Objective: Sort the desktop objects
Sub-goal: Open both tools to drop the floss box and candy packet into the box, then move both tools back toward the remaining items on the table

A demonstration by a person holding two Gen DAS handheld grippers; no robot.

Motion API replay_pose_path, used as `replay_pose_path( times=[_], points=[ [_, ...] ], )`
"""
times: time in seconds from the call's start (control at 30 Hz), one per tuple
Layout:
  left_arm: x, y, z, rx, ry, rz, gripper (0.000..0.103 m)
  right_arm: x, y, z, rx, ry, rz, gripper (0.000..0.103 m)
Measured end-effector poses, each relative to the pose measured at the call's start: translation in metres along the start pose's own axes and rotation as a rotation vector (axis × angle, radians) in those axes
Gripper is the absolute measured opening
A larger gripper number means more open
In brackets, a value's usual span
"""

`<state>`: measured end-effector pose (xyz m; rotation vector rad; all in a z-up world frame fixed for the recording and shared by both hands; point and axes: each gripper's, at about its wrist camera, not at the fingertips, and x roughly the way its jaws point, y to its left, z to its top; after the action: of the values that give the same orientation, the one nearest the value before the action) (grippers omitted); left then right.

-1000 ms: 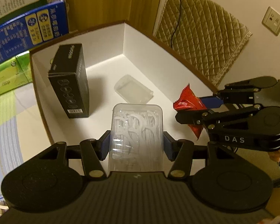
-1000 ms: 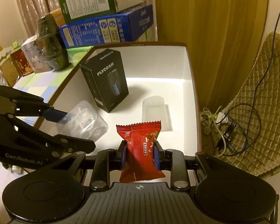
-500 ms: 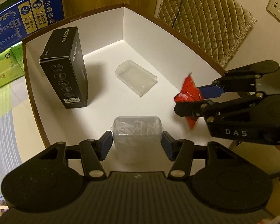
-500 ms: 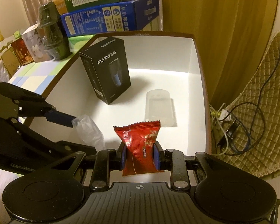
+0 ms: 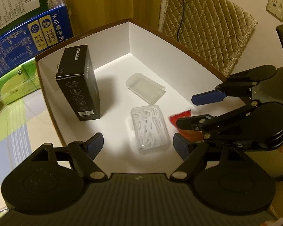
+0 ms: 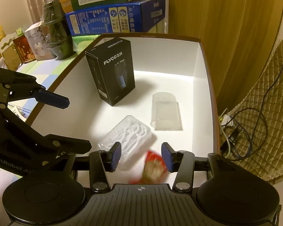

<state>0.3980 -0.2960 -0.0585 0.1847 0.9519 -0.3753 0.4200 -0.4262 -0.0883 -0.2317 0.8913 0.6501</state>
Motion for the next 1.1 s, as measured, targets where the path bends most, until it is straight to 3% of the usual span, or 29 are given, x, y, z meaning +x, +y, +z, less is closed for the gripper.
replay_pose_path(
  times=[0.1, 0.17, 0.37, 0.57, 1.1],
  points=[
    [-0.004, 0.003, -0.003, -0.004, -0.001, 0.003, 0.078, -0.002, 0.004, 0.000, -0.003, -0.006, 0.000, 0.055],
    [-0.007, 0.004, -0.005, -0.009, -0.003, 0.008, 0.081, -0.004, 0.006, 0.000, -0.006, -0.014, -0.024, 0.073],
    [-0.019, 0.006, -0.010, -0.019, -0.017, 0.012, 0.087, -0.020, 0.002, 0.000, 0.027, -0.052, -0.046, 0.093],
    [-0.030, 0.003, -0.014, -0.019, -0.030, 0.016, 0.094, -0.037, 0.001, -0.004, 0.057, -0.070, -0.060, 0.101],
    [-0.068, 0.011, -0.035, -0.066, -0.051, 0.068, 0.094, -0.075, 0.021, -0.013, 0.134, -0.116, -0.039, 0.101]
  ],
)
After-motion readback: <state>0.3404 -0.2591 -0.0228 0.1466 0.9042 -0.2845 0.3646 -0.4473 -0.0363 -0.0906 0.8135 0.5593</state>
